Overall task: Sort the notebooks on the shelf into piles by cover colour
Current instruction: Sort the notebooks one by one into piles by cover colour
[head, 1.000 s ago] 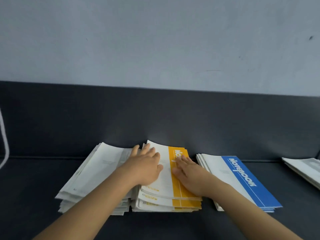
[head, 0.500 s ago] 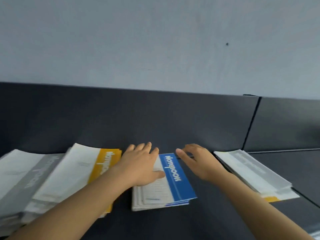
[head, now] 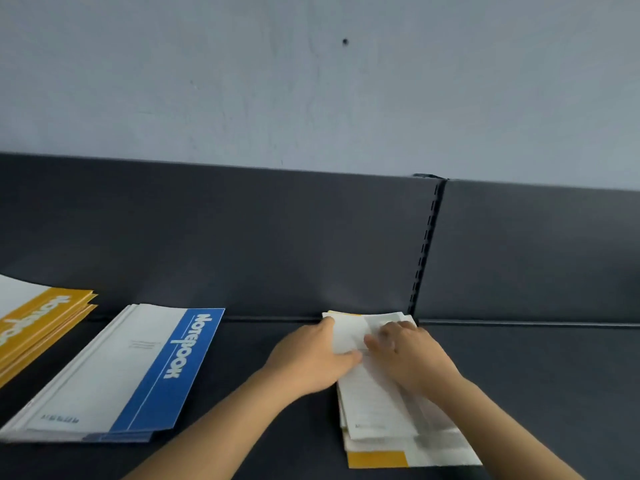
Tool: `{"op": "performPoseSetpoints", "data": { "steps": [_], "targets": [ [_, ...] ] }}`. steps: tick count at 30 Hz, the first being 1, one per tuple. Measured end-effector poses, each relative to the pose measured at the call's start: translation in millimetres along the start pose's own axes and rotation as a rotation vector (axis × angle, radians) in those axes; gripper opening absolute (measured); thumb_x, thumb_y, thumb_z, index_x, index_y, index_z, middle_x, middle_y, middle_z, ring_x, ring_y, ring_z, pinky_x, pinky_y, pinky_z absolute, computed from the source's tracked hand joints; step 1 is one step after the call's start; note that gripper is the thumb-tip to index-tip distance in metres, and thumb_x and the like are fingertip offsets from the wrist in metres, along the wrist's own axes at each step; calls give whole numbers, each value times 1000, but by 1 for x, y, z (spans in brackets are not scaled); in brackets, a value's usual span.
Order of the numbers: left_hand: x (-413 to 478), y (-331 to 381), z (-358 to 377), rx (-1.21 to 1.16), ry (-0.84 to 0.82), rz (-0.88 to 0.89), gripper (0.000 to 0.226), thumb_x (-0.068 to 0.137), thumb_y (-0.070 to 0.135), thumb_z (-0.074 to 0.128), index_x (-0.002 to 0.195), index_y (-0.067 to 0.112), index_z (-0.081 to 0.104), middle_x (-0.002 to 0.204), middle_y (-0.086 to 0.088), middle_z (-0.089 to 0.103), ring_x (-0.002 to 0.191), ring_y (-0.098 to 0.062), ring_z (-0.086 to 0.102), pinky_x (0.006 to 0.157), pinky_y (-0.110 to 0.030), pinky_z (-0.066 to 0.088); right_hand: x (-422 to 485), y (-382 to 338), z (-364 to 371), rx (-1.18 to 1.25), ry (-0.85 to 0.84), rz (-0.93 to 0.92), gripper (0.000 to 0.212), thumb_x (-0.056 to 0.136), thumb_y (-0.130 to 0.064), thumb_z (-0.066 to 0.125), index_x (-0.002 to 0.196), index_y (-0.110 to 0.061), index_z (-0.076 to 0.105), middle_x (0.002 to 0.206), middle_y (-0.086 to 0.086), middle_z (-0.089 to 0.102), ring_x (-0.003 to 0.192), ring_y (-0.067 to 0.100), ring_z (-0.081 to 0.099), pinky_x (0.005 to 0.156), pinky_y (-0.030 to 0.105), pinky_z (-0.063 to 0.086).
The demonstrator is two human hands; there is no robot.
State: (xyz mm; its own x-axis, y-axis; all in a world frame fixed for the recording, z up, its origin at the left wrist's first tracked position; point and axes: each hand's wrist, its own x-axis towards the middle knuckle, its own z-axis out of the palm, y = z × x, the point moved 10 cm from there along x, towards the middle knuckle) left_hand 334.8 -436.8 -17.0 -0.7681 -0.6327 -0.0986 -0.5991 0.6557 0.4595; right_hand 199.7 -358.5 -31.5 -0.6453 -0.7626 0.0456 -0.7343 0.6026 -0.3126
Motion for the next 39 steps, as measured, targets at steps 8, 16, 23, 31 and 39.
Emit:
{"op": "performPoseSetpoints", "data": {
  "steps": [8, 16, 23, 31, 39],
  "targets": [
    [14, -5, -6, -577, 265, 92, 72, 87, 14, 66, 145, 38, 32, 133, 24, 51, 120, 0, 53, 95, -18, 47, 6, -19, 6, 169, 75, -119, 48, 96, -54, 36, 126, -21, 51, 129, -5, 55, 119, 18, 47, 97, 28, 36],
    [3, -17, -41, -910, 298, 36, 42, 95, 3, 52, 103, 43, 56, 99, 26, 66, 97, 2, 64, 87, -28, 55, -3, -20, -31, 557, 179, -56, 52, 88, -42, 62, 134, -25, 48, 137, -6, 47, 111, 13, 52, 88, 27, 43],
    [-40, -108, -132, -583, 373, 36, 34, 91, 11, 57, 123, 23, 55, 116, 9, 64, 105, -12, 61, 89, -29, 51, -16, -151, -21, 668, 17, -167, 56, 76, -34, 77, 127, -23, 56, 117, -8, 53, 99, 8, 50, 72, 20, 39],
    [-101, -299, -239, -238, 349, 56, 90, 86, 28, 72, 156, 22, 15, 160, 11, 18, 147, -11, 18, 115, -26, 23, -42, -375, 52, 703, -89, -216, 61, 75, -36, 77, 129, -15, 56, 115, -5, 58, 102, 14, 58, 84, 28, 45],
    [-134, -476, -335, -287, 289, -23, 72, 77, 26, 77, 141, 27, 44, 140, 12, 51, 128, -13, 50, 104, -33, 43, -44, -584, 91, 496, -51, -364, 31, 80, -34, 72, 92, -5, 67, 95, 2, 58, 85, 20, 58, 66, 28, 47]
  ]
}}
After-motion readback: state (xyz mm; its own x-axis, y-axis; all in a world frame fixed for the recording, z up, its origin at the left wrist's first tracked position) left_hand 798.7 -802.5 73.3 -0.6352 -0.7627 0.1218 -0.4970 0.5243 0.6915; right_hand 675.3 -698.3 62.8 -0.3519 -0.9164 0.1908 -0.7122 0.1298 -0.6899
